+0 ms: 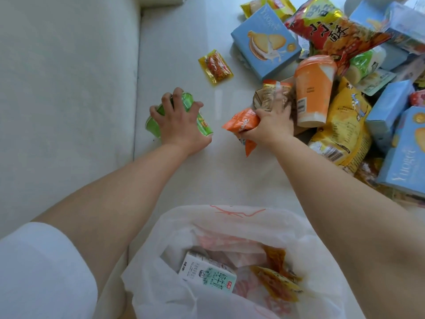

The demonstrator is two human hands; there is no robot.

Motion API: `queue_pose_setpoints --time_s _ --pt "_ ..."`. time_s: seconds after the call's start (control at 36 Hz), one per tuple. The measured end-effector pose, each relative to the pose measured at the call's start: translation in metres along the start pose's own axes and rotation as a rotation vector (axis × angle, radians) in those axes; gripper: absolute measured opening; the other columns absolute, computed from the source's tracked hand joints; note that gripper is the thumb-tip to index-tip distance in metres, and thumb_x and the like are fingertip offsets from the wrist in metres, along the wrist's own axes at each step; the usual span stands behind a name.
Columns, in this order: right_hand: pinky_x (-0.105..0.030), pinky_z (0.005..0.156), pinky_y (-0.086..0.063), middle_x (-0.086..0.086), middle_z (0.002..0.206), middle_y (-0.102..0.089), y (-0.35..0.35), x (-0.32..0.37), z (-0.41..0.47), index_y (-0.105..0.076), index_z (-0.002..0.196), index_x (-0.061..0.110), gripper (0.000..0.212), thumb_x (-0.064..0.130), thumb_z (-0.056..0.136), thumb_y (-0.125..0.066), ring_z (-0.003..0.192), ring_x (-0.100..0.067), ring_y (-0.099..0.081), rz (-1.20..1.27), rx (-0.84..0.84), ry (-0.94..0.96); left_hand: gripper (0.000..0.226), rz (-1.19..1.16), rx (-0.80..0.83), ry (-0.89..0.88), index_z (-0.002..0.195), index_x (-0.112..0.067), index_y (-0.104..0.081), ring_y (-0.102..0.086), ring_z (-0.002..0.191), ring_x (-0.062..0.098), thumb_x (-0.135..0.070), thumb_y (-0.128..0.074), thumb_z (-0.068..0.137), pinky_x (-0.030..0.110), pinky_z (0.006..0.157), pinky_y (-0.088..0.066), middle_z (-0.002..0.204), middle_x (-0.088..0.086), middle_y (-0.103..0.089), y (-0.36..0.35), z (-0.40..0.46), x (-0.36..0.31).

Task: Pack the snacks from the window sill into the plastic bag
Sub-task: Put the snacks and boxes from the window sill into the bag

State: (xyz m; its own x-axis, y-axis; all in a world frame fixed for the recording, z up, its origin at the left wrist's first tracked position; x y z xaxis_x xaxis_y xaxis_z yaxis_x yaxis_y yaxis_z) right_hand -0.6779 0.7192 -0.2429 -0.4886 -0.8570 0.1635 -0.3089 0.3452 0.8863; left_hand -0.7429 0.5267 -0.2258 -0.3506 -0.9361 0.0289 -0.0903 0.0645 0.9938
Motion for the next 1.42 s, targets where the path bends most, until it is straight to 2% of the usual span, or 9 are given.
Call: queue_pose_setpoints --time_s 0.22,0.44,0.67,0.89,0.94,1.03,1.22,1.31,1.42 --pt "-0.051 0.109 -0.021 -0.004 0.155 0.005 -0.003 0.004 0.012 -0.051 0.129 0.027 0.069 0.066 0.073 -0.062 0.134 -0.045 -0.015 -0.100 -0.062 -0.051 0.068 0.007 -0.018 -0.012 0.125 -0.036 -0.047 -0.023 0.129 0.034 -0.058 -0.065 0.063 0.054 0.103 -0.020 0.140 0.009 -0.025 -0.002 0.003 -0.003" --pt "-0.038 0.095 -0.037 -0.006 0.148 -0.016 -0.041 0.018 -0.037 -0.056 0.122 0.025 0.049 0.035 0.075 -0.067 0.116 -0.034 -0.033 0.028 -0.147 0.107 0.065 -0.016 -0.043 0.004 0.119 -0.035 -0.052 -0.023 0.130 0.035 -0.061 -0.066 0.062 0.055 0.103 -0.020 0.142 0.009 -0.025 -0.002 -0.001 0.002" --pt "-0.032 0.099 -0.039 -0.001 0.136 -0.031 -0.068 0.002 -0.093 -0.058 0.122 0.022 0.063 0.044 0.066 -0.075 0.121 -0.025 -0.042 0.524 -0.073 -0.110 0.069 -0.145 -0.045 0.177 0.122 -0.039 -0.048 -0.026 0.126 0.038 -0.070 -0.063 0.062 0.052 0.102 -0.024 0.144 0.012 -0.022 -0.003 -0.036 0.030" --pt "-0.028 0.085 -0.042 -0.003 0.117 -0.046 -0.023 -0.015 -0.148 -0.062 0.104 0.019 0.039 0.027 0.070 -0.080 0.102 -0.019 -0.051 0.974 -0.140 -0.073 0.074 -0.383 -0.127 0.151 0.122 -0.034 -0.054 -0.030 0.121 0.039 -0.057 -0.073 0.055 0.044 0.103 -0.028 0.140 0.014 -0.029 0.013 -0.103 0.032" --pt "-0.027 0.082 -0.046 -0.007 0.118 -0.053 -0.010 -0.018 -0.168 -0.060 0.098 0.027 0.036 0.026 0.069 -0.081 0.102 -0.021 -0.056 1.069 -0.082 -0.015 0.073 -0.475 -0.216 0.142 0.120 -0.032 -0.055 -0.033 0.119 0.039 -0.059 -0.068 0.053 0.044 0.104 -0.031 0.137 0.016 -0.033 0.020 -0.122 0.032" --pt "-0.017 0.073 -0.049 -0.008 0.115 -0.059 0.001 -0.027 -0.198 -0.058 0.111 0.024 0.057 0.029 0.058 -0.079 0.097 -0.017 -0.060 1.154 0.085 0.046 0.070 -0.639 -0.330 0.120 0.118 -0.035 -0.048 -0.034 0.120 0.039 -0.061 -0.061 0.054 0.043 0.105 -0.033 0.136 0.019 -0.033 0.035 -0.149 0.029" --pt "-0.028 0.078 -0.054 -0.001 0.090 -0.072 -0.006 -0.057 -0.256 -0.063 0.099 0.020 0.059 0.034 0.042 -0.073 0.084 -0.017 -0.067 1.245 0.444 0.133 0.073 -0.825 -0.462 0.000 0.125 -0.029 -0.042 -0.029 0.127 0.033 -0.054 -0.067 0.060 0.030 0.105 -0.029 0.139 0.021 -0.028 0.058 -0.211 0.025" --pt "-0.035 0.086 -0.051 -0.007 0.097 -0.071 -0.021 -0.069 -0.269 -0.063 0.101 0.016 0.060 0.034 0.044 -0.073 0.088 -0.021 -0.065 1.113 0.602 0.090 0.075 -0.900 -0.461 -0.049 0.127 -0.027 -0.040 -0.033 0.128 0.033 -0.051 -0.067 0.062 0.031 0.106 -0.032 0.136 0.024 -0.028 0.057 -0.235 0.025" --pt "-0.025 0.080 -0.051 0.000 0.099 -0.069 -0.037 -0.077 -0.271 -0.065 0.102 0.026 0.042 0.032 0.061 -0.072 0.089 -0.013 -0.065 0.813 0.624 0.076 0.076 -0.942 -0.314 -0.149 0.129 -0.032 -0.037 -0.030 0.126 0.019 -0.053 -0.065 0.062 0.018 0.100 -0.033 0.136 0.019 -0.026 0.040 -0.264 0.020"
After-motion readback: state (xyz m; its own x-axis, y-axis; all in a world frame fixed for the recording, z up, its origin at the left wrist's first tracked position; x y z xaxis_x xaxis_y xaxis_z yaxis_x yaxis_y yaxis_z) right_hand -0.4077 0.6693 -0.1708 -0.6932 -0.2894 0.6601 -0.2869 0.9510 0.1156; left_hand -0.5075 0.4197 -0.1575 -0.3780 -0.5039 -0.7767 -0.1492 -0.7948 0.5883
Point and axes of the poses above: each hand's wrist, its own z-axis towards the middle knuckle, its own y-axis out of the back of the hand, x = y × z, the point moved 3 cm from there along z, towards the middle knuckle
